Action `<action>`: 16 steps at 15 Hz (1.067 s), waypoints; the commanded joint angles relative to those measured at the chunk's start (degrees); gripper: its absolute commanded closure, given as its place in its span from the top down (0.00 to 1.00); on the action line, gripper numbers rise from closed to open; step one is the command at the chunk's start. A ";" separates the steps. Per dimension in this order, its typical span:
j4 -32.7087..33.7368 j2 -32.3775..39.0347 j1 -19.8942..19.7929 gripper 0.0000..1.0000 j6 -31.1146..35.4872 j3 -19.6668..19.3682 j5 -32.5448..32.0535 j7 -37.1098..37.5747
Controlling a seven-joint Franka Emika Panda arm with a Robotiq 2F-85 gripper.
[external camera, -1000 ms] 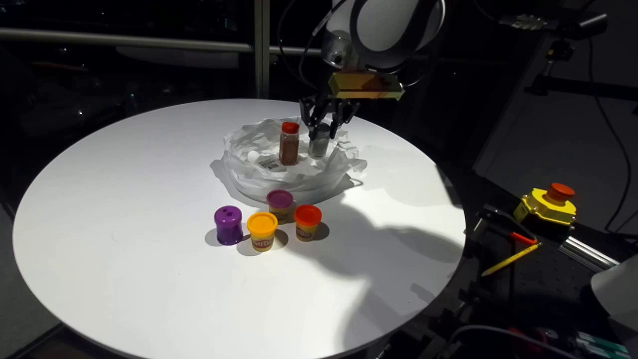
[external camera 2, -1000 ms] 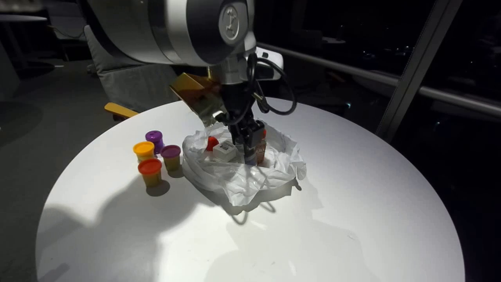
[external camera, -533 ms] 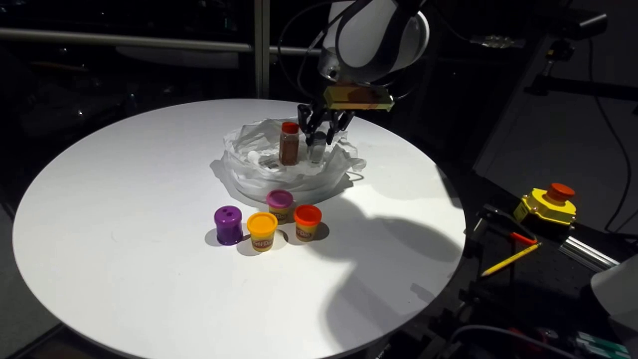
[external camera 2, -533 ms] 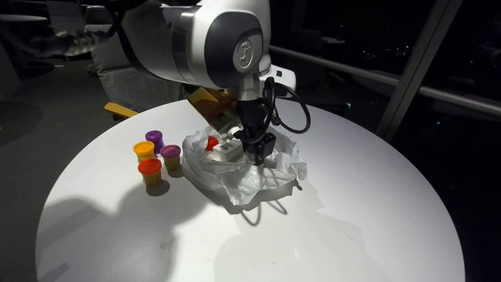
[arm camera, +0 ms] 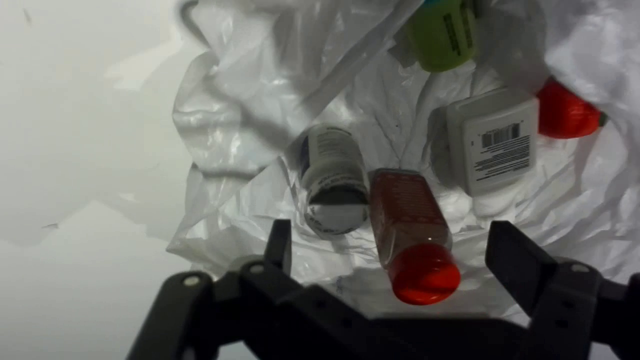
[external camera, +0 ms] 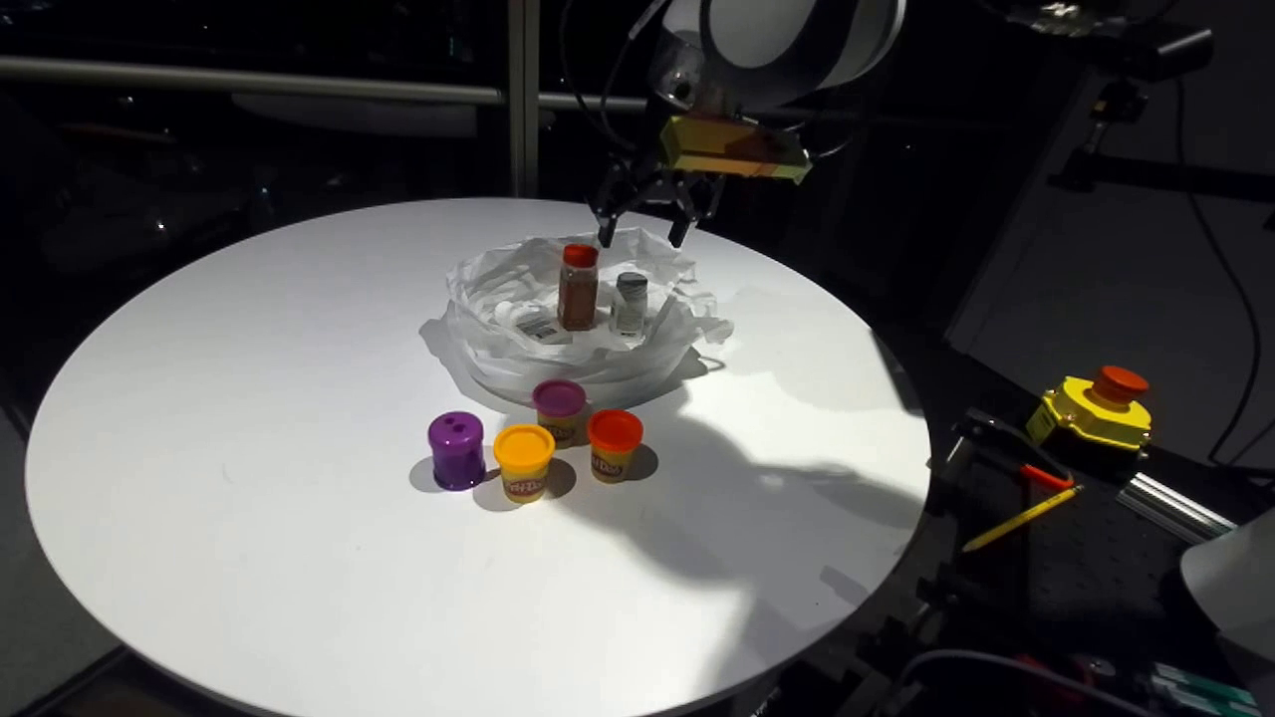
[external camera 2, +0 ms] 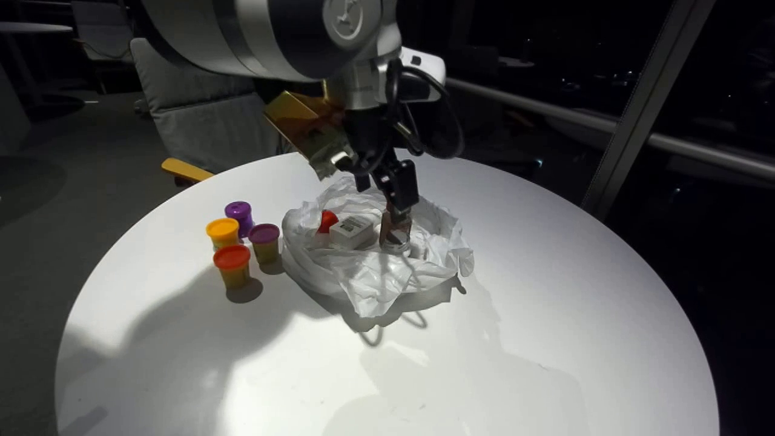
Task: Pick up the objects from the table and put them on the plastic
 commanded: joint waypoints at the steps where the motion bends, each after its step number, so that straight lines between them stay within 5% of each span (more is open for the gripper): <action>1: -7.62 -9.92 5.33 1.00 -3.22 -0.23 -3.61 3.63; 8: -8.59 -7.22 9.50 1.00 -8.46 8.59 -9.36 14.25; 16: -5.16 3.85 16.55 1.00 -7.20 5.66 -24.40 26.47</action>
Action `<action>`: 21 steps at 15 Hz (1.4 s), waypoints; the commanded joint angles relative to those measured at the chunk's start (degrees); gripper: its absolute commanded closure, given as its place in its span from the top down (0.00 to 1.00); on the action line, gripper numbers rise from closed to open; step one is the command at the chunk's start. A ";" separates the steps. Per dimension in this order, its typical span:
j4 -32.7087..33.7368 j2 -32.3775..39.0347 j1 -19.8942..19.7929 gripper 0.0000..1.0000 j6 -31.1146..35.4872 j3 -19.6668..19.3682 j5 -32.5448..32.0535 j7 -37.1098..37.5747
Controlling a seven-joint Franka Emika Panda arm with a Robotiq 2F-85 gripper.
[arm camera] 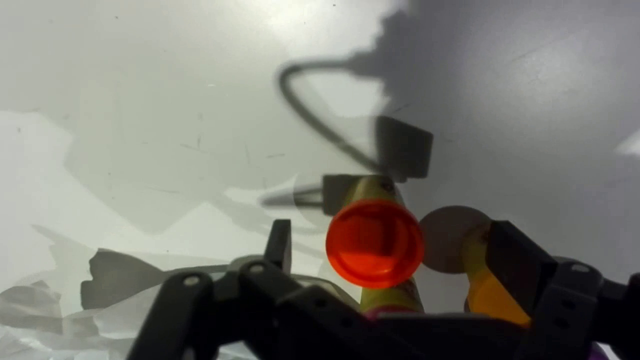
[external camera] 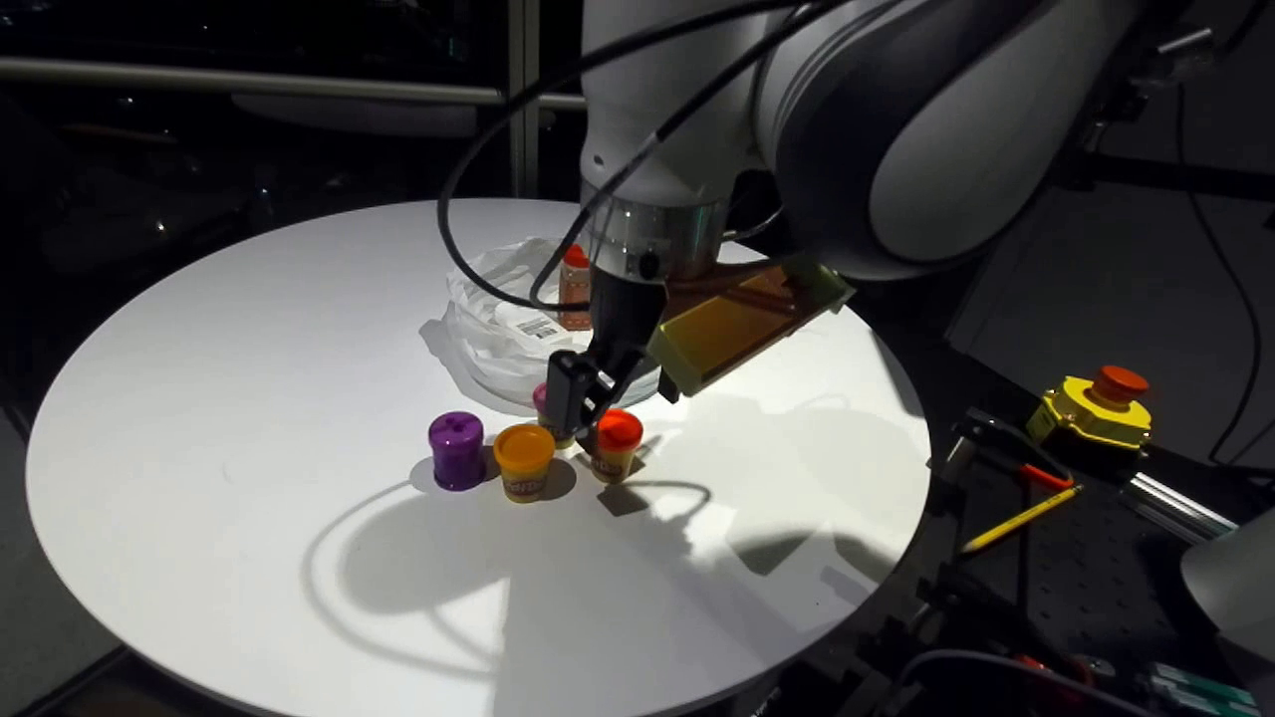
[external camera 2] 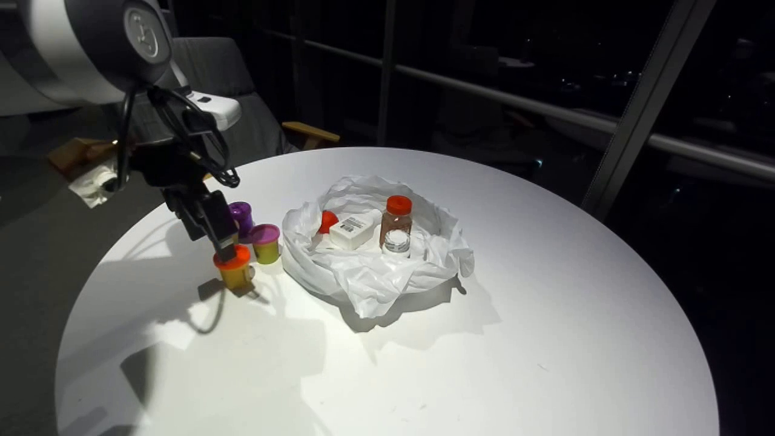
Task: Pick up the objects from the table and put them on the plastic
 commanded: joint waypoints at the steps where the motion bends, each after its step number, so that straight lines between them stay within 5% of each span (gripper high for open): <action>1: 3.23 4.59 2.57 1.00 0.68 -2.90 -4.27 3.66; 4: 4.64 6.85 3.54 1.00 2.03 -4.83 -5.51 4.48; 6: 5.70 8.17 3.57 0.74 3.41 -5.81 -5.34 4.05; 12: 4.94 7.11 3.63 0.28 0.63 -6.28 -3.18 2.94; 17: 3.74 1.06 4.59 0.24 -6.13 -7.07 -4.70 6.23; 21: 4.84 -5.02 1.30 0.24 -10.71 -5.64 -5.54 8.05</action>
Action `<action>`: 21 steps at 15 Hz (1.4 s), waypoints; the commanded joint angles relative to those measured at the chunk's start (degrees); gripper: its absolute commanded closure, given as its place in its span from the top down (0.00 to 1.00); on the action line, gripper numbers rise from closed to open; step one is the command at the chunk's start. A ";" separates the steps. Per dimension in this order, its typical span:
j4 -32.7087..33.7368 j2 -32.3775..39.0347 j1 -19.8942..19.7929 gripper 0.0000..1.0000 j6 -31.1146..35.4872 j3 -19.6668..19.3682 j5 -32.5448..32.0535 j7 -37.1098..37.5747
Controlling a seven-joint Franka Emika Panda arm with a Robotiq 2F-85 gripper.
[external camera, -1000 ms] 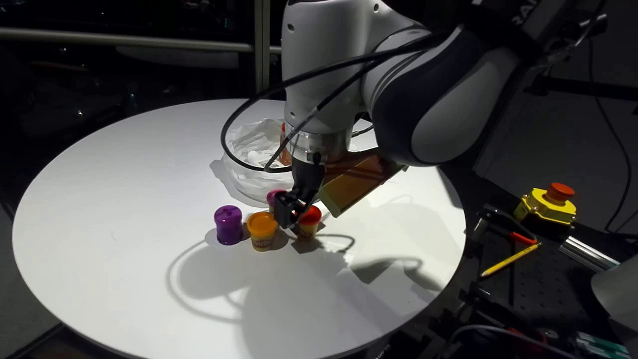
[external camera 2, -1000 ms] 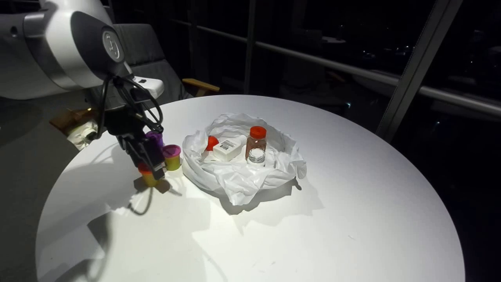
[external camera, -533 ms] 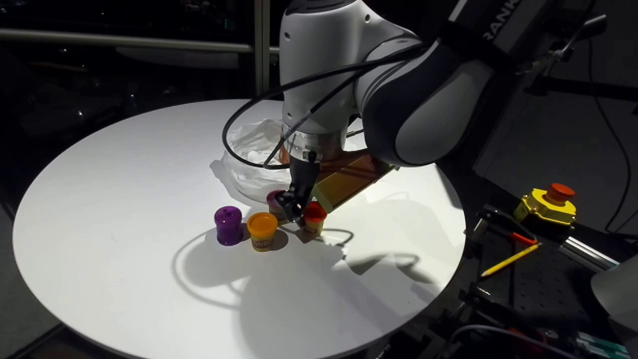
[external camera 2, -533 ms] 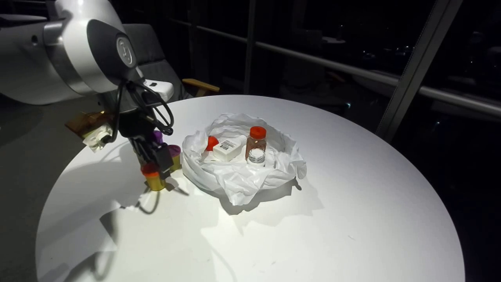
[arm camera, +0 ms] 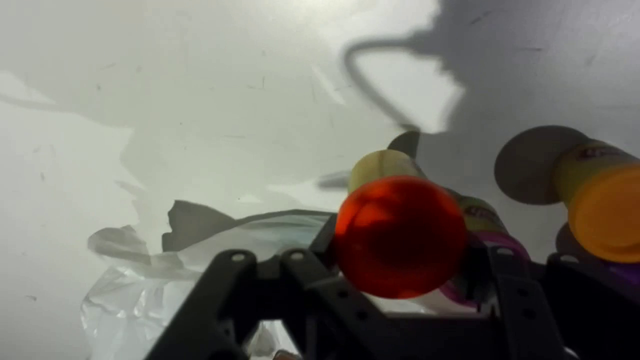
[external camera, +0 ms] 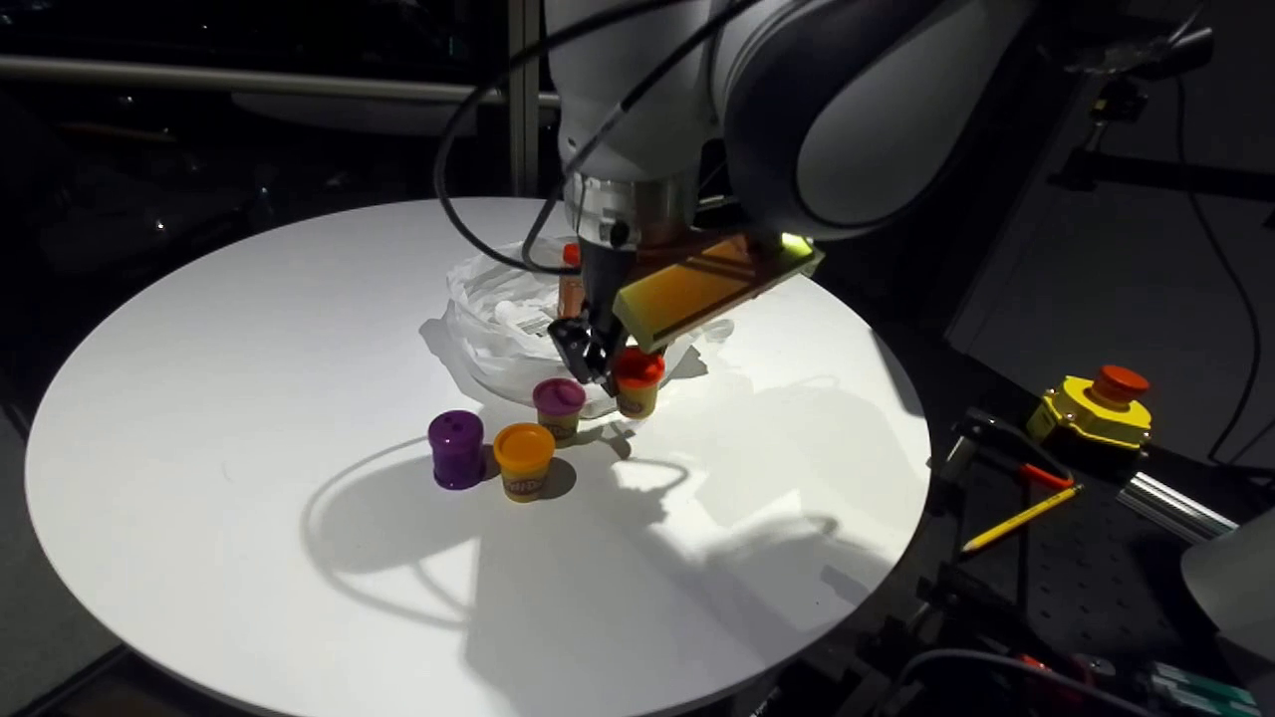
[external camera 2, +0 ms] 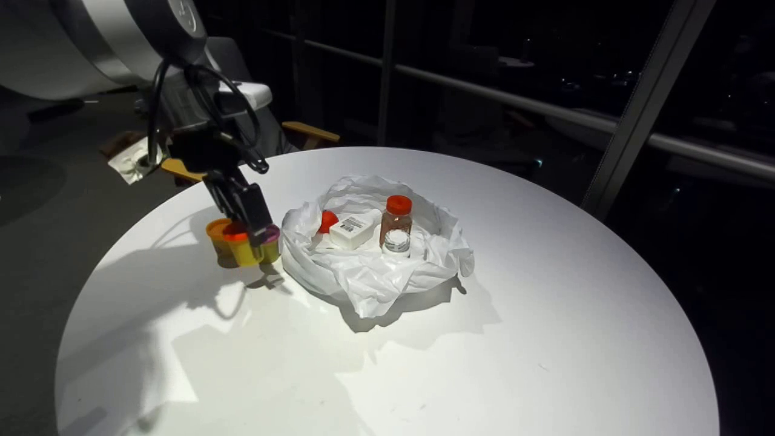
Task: Pick up the objects from the table and put them on the plastic
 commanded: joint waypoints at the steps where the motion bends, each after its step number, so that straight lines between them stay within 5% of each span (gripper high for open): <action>1: 0.30 -6.65 -3.04 0.24 -3.87 1.07 -1.54 2.28; 6: 4.14 -5.58 -10.56 0.24 -0.85 3.28 1.55 -1.23; 13: 9.67 4.89 -17.92 0.24 4.85 5.74 12.40 -10.19; 18: 13.55 11.77 -16.57 0.24 9.06 3.42 17.00 -12.26; 19: 13.52 11.53 -15.88 0.72 9.71 2.77 16.97 -12.14; 21: 11.86 9.49 -13.19 0.81 10.19 0.43 15.16 -10.72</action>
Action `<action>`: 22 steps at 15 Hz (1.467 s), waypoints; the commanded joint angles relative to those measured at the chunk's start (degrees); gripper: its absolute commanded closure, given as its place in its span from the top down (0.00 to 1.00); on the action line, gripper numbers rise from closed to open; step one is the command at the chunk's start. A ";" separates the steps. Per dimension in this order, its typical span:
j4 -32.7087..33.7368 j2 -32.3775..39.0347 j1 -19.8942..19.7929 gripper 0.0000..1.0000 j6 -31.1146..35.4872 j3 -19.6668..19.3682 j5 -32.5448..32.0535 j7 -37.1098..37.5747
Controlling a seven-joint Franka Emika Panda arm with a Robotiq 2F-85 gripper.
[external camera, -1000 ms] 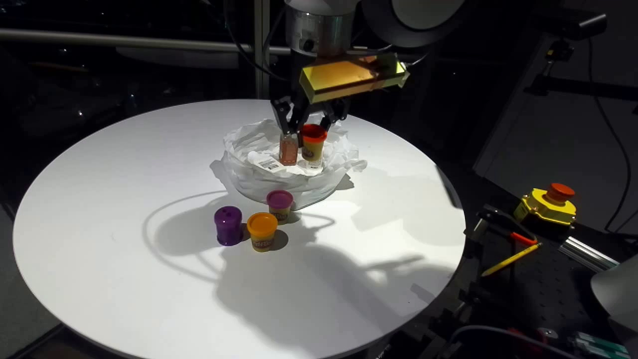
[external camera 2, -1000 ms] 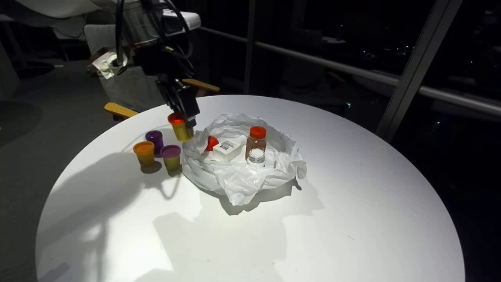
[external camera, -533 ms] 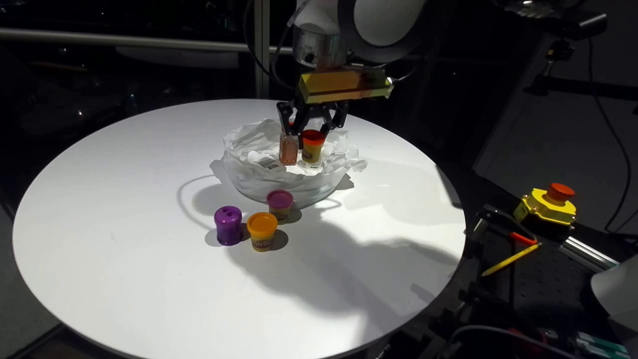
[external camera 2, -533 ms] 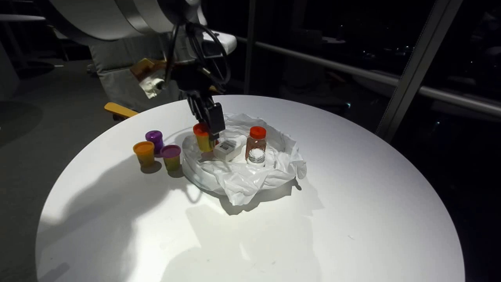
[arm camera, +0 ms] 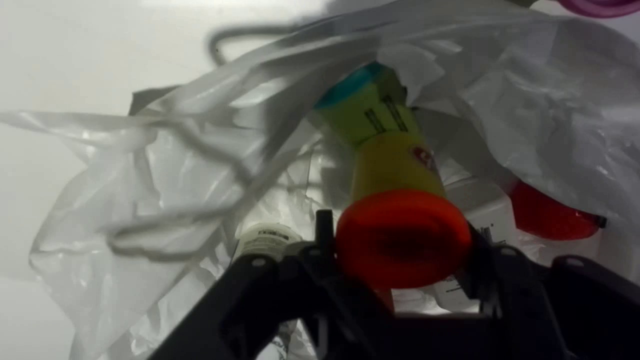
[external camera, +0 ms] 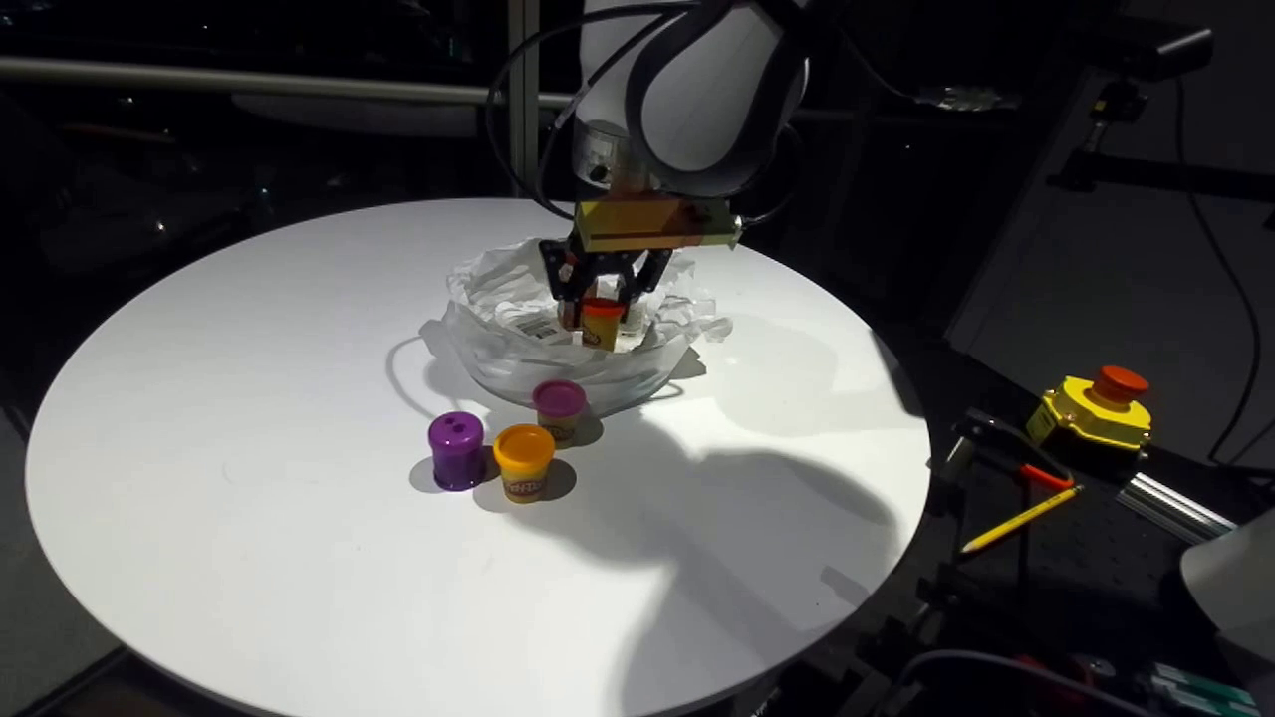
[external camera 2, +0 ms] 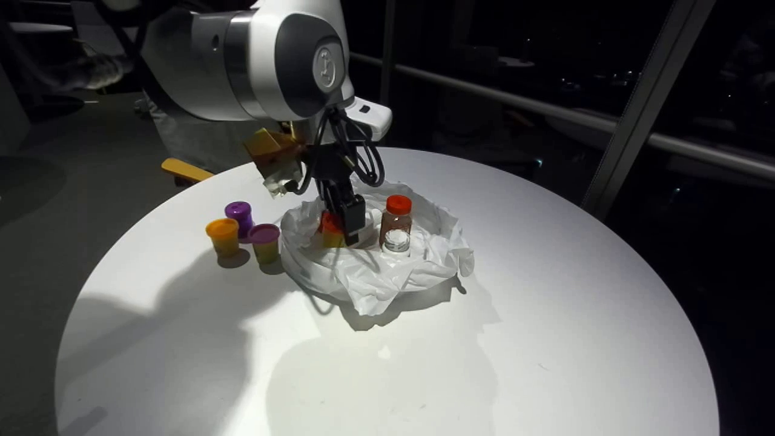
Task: Pick up the objects from the table and put them on the plastic
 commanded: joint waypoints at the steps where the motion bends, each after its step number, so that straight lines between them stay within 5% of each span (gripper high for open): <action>1: -1.48 -2.20 5.54 0.90 1.69 -4.23 -0.94 1.33; 5: -5.14 -7.05 14.67 1.00 0.54 -9.53 -5.59 7.96; 10: -8.28 -10.18 18.75 1.00 -2.29 -6.73 -8.99 16.03; 15: -9.29 -8.43 14.93 1.00 -0.81 -0.05 -3.42 16.60; 22: -7.91 -4.01 10.57 1.00 2.33 3.66 3.63 14.50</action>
